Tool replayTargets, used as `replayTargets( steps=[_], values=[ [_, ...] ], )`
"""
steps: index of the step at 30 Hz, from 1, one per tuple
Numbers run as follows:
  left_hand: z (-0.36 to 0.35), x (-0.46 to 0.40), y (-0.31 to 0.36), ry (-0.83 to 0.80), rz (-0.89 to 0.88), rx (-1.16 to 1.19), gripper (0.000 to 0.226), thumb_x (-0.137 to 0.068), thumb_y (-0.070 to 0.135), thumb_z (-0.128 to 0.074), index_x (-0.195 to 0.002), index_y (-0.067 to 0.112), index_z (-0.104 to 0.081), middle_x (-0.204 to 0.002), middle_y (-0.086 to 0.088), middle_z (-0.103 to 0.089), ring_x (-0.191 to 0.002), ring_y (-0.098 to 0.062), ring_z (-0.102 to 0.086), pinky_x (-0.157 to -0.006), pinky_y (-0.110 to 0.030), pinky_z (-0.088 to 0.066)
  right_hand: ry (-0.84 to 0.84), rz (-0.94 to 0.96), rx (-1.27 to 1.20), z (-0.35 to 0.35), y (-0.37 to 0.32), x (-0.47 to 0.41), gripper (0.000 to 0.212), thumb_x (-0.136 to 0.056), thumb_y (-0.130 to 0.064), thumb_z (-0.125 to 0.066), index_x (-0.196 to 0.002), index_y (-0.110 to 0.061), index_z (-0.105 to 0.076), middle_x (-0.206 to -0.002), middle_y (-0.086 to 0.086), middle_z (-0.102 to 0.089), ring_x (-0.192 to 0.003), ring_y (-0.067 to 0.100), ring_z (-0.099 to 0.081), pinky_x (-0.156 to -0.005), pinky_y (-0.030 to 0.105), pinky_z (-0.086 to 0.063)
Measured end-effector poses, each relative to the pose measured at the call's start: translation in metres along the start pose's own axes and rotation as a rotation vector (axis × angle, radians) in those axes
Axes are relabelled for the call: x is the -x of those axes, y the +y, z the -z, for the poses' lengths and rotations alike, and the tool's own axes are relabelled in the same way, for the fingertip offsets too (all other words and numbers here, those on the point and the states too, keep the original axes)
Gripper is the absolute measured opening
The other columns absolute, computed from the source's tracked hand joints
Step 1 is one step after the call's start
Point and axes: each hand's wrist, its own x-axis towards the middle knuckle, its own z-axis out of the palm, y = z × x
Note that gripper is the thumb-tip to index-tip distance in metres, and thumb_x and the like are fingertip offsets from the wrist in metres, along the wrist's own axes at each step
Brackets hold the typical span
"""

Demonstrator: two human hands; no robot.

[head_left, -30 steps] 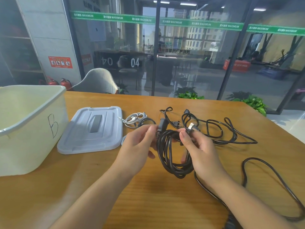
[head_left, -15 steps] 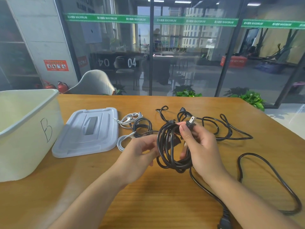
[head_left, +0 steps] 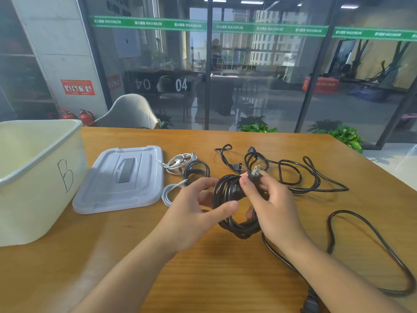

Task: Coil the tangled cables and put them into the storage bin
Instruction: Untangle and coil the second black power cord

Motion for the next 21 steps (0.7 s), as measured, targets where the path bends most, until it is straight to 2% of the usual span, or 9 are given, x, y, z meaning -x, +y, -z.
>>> replayTargets(
  steps=[5,9,11,14,16,19,21],
  values=[
    [0.0043,-0.0007,-0.0019,0.033,0.042,-0.01,0.047,-0.087,0.022,-0.081,-0.126,0.034,-0.058,-0.1,0.007,-0.08,-0.097,-0.014,-0.073,-0.099,-0.051,-0.054,-0.086,-0.046,-0.067,0.0004,0.001,-0.0012,0.03,-0.097,-0.06,-0.059,-0.094,-0.032,-0.07,-0.098,-0.005,-0.076,-0.048,0.021,-0.066,-0.055,0.028,-0.054],
    [0.0051,0.0002,-0.002,0.065,0.046,0.065,0.05,-0.083,-0.002,-0.076,-0.121,0.029,-0.064,-0.1,0.0,-0.08,-0.098,-0.021,-0.073,-0.096,-0.049,-0.058,-0.109,-0.103,-0.236,0.0015,-0.0041,-0.0011,0.033,-0.097,-0.057,-0.061,-0.097,-0.029,-0.078,-0.09,0.004,-0.078,-0.049,0.027,-0.067,-0.05,0.031,-0.054],
    [0.0054,0.0,-0.0026,0.065,0.04,0.073,0.051,-0.081,0.0,-0.08,-0.12,0.03,-0.065,-0.102,0.002,-0.079,-0.098,-0.019,-0.074,-0.091,-0.046,-0.06,-0.093,-0.092,-0.207,0.0033,-0.0066,-0.0015,0.032,-0.095,-0.058,-0.062,-0.096,-0.031,-0.078,-0.08,0.006,-0.077,-0.049,0.029,-0.068,-0.048,0.03,-0.052],
    [0.0049,-0.0006,-0.0026,0.062,0.034,0.068,0.055,-0.074,0.017,-0.092,-0.12,0.034,-0.067,-0.109,0.01,-0.075,-0.096,-0.019,-0.075,-0.086,-0.044,-0.063,-0.066,-0.108,-0.195,0.0054,-0.0049,-0.0033,0.026,-0.095,-0.055,-0.062,-0.095,-0.034,-0.078,-0.076,0.005,-0.075,-0.047,0.029,-0.067,-0.046,0.031,-0.05],
    [0.003,-0.0006,-0.0027,0.058,0.008,-0.002,0.06,-0.069,0.026,-0.097,-0.12,0.038,-0.068,-0.114,0.019,-0.07,-0.095,-0.016,-0.074,-0.081,-0.036,-0.062,-0.076,-0.112,-0.191,0.0037,-0.0022,-0.0029,0.025,-0.097,-0.053,-0.061,-0.094,-0.035,-0.077,-0.075,0.006,-0.074,-0.048,0.031,-0.067,-0.048,0.036,-0.053],
    [0.0002,-0.0013,-0.0041,0.075,-0.055,-0.121,0.059,-0.071,0.037,-0.096,-0.122,0.044,-0.067,-0.118,0.027,-0.067,-0.103,-0.005,-0.069,-0.086,-0.025,-0.051,-0.142,-0.119,-0.198,-0.0004,-0.0003,-0.0009,0.033,-0.1,-0.058,-0.053,-0.099,-0.035,-0.077,-0.074,0.01,-0.075,-0.051,0.03,-0.068,-0.054,0.038,-0.057],
    [0.0015,-0.0032,-0.0054,0.112,-0.075,-0.119,0.052,-0.075,0.041,-0.092,-0.122,0.044,-0.069,-0.116,0.019,-0.071,-0.105,-0.007,-0.069,-0.091,-0.031,-0.053,-0.219,-0.115,-0.221,-0.0003,-0.0006,-0.0006,0.037,-0.101,-0.062,-0.049,-0.107,-0.037,-0.075,-0.081,0.003,-0.076,-0.06,0.026,-0.071,-0.063,0.035,-0.061]
  ],
)
